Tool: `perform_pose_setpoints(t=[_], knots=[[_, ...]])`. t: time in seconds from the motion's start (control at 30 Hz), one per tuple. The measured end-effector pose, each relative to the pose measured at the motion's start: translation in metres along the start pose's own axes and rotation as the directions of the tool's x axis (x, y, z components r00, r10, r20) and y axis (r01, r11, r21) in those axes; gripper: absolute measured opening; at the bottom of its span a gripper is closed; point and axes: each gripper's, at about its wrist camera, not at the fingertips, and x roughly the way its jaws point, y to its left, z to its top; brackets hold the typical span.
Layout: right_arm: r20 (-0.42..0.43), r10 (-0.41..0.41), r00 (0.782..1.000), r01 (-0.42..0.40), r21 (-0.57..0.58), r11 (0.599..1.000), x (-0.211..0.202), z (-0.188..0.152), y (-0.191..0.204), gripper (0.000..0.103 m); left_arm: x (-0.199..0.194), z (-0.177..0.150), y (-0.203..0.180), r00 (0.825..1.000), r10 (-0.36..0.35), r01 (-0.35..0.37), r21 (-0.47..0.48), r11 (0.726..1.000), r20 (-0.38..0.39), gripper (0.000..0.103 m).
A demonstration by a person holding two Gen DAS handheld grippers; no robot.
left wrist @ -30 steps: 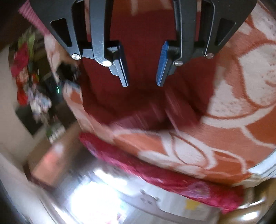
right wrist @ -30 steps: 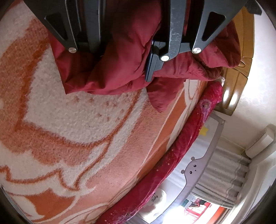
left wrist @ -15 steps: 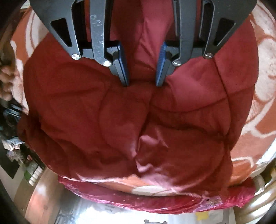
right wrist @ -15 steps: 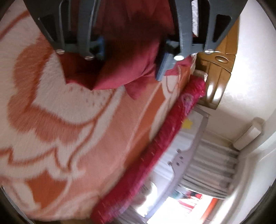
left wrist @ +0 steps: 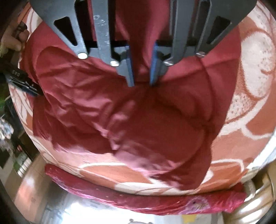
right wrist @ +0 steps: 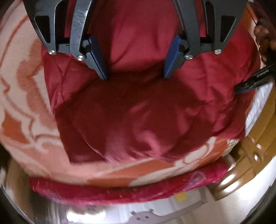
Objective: Fold large clothes
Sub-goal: 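Lay the held hem over the collar and open both tools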
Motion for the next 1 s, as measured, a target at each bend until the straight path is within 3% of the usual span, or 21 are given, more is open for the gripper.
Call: perform_pose_setpoints(t=[0.13, 0.4, 0.73, 1.0], knots=[[-0.02, 0.041, 0.999, -0.037, 0.146, 0.989, 0.025, 0.011, -0.026, 0.067, 0.022, 0.008, 0.022, 0.998, -0.033, 0.03, -0.074, 0.997, -0.045, 0.002], [-0.022, 0.037, 0.999, -0.033, 0.15, 0.988, 0.037, 0.01, -0.027, 0.067, 0.044, 0.01, 0.02, 0.999, -0.013, 0.009, -0.087, 0.996, -0.045, 0.002], [-0.005, 0.049, 0.999, -0.047, 0.149, 0.988, 0.03, 0.0, -0.035, 0.067, 0.002, -0.003, 0.025, 0.998, -0.067, 0.068, -0.076, 0.995, 0.02, 0.002], [0.027, 0.047, 0.999, -0.051, 0.143, 0.988, 0.018, -0.001, -0.033, 0.069, -0.037, -0.027, 0.03, 0.993, -0.093, 0.098, -0.067, 0.993, 0.075, 0.016]])
